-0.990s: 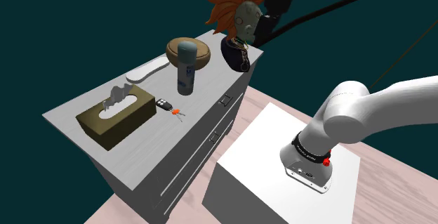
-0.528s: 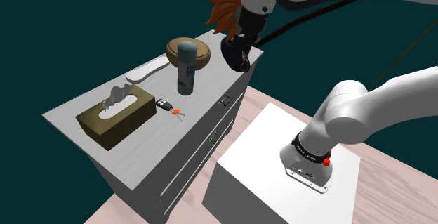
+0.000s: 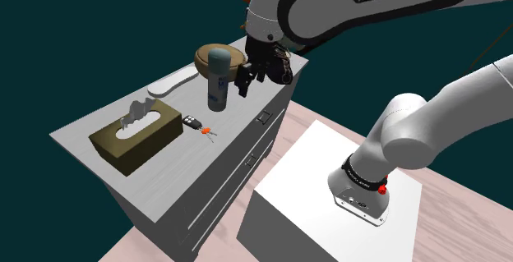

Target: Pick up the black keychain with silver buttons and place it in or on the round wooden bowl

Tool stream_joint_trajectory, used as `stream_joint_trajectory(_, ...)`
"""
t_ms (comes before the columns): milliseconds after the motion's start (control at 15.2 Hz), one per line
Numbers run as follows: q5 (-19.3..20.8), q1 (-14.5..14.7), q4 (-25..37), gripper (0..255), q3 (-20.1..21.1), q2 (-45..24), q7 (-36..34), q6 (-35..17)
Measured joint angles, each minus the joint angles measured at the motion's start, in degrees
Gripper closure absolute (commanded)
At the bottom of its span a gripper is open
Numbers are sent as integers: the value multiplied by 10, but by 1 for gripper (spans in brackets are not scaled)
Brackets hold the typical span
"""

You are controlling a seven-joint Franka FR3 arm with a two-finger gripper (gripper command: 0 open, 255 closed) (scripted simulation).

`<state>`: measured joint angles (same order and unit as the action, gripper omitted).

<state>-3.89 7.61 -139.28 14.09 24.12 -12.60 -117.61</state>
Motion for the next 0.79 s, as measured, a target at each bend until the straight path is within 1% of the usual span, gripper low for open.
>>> stream_joint_trajectory(198, 1, 7, 12, 0, 28, -51, -36, -39)
stream_joint_trajectory(396, 12, 11, 37, 0, 52, -108, -71, -71)
stream_joint_trajectory(726, 52, 20, 94, 0, 88, -215, -141, -115)
stream_joint_trajectory(792, 58, 22, 104, 0, 91, -228, -150, -118)
